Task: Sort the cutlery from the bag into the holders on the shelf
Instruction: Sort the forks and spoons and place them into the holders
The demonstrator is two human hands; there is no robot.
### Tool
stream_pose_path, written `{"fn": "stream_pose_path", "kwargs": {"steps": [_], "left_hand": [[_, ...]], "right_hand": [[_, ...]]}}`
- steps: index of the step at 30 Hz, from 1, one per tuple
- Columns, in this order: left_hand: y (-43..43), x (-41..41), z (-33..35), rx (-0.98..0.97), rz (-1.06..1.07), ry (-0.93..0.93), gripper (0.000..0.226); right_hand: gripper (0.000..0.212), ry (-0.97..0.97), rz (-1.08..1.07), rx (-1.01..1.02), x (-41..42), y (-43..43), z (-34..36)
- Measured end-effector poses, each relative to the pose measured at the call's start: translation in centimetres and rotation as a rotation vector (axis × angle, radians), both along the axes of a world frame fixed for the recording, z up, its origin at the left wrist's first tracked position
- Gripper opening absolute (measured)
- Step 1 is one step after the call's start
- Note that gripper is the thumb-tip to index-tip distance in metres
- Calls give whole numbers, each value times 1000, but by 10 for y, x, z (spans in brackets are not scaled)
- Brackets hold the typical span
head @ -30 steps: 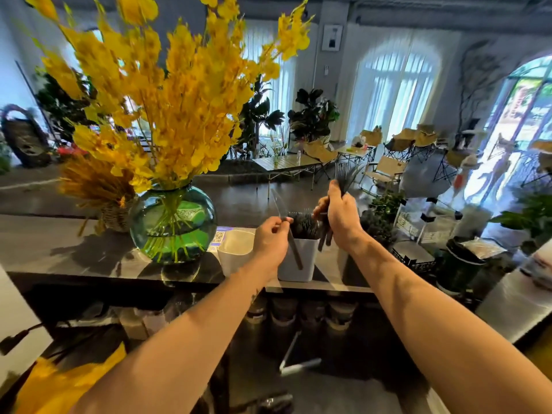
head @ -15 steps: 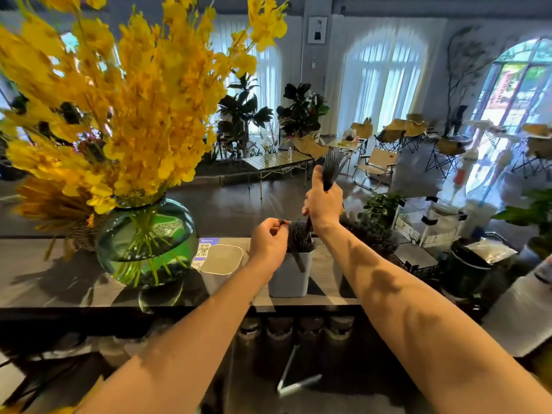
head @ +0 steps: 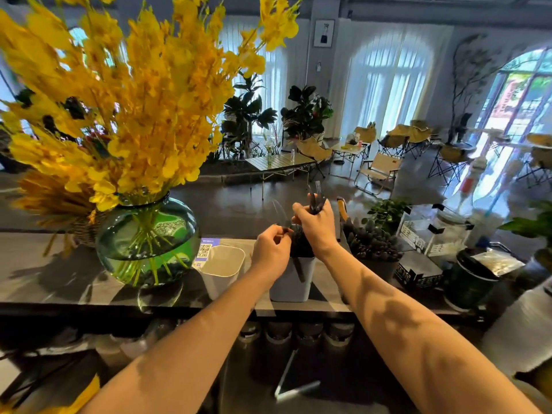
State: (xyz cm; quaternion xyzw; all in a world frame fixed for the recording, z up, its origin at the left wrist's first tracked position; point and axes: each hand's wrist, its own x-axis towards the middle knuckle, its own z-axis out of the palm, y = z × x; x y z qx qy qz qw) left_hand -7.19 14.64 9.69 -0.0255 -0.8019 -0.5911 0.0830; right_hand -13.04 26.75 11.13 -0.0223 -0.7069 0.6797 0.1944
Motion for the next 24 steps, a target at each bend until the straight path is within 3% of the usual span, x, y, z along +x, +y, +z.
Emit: {"fn": "stream_pose_path", "kwargs": {"steps": [4, 7, 9, 14, 17, 20, 24], "left_hand": [[3, 1, 3, -38, 4, -14, 14], [4, 0, 8, -51, 14, -32, 13], [6, 0, 9, -64, 10, -42, 16], [8, -4, 8, -84, 32, -16, 19], [9, -5, 7, -93, 29, -17, 19], [6, -7, 5, -97, 18, -17, 18], [3, -7, 4, -84, 8, -16, 16]], "right_hand": [[50, 70, 34, -148, 10, 1, 11], [28, 111, -6, -193, 11, 1, 25], [16, 95, -29, -87, 8, 3, 28], [25, -63, 140, 302, 8, 4, 7], [29, -171, 110, 460, 4, 7, -5], [37, -207, 92, 474, 3, 12, -6], [32, -167, 162, 304, 14, 12, 7]]}}
